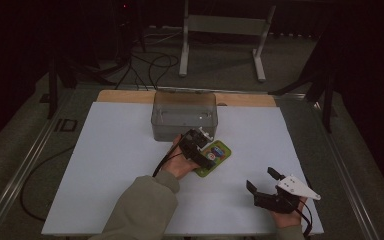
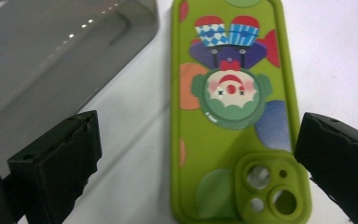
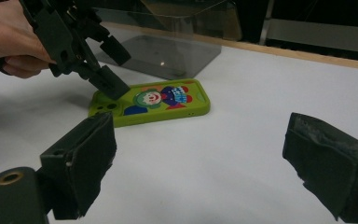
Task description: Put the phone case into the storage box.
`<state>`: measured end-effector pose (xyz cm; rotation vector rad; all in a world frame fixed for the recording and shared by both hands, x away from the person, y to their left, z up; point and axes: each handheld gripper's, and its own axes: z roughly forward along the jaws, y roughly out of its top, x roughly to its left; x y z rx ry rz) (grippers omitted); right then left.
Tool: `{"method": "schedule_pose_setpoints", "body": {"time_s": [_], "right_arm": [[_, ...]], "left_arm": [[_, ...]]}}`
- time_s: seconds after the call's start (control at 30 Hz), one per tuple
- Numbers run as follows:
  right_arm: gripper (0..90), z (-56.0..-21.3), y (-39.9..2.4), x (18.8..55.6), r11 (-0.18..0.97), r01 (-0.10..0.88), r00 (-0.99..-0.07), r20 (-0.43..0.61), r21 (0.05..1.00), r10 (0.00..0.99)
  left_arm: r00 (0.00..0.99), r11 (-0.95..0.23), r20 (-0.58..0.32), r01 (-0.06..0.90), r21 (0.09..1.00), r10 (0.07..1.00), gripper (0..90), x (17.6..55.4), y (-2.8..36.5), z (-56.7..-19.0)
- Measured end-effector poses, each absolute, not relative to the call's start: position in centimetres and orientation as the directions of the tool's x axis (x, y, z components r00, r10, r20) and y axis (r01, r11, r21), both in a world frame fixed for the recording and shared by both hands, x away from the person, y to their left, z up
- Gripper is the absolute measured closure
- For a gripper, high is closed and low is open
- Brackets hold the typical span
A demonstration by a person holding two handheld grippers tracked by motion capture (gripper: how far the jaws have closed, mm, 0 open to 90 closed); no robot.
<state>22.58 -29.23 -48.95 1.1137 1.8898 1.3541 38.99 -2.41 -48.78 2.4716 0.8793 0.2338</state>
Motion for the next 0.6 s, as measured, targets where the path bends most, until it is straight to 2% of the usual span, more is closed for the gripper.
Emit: {"method": "schedule_pose_setpoints", "body": {"time_s": [0.33, 0.6], "right_arm": [[9.5, -48.9, -29.2, 22.6, 0.148, 0.305, -0.501, 0.026, 0.941, 0.865], [9.4, -48.9, -29.2, 22.6, 0.148, 0.303, -0.503, 0.026, 0.941, 0.864]], "left_arm": [[0.791, -0.690, -0.067, 0.569, 0.447, 0.608, 3.9, 39.1, -3.5, -49.8], [0.810, -0.722, -0.065, 0.553, 0.415, 0.583, 9.1, 38.9, -4.1, -50.1]]}}
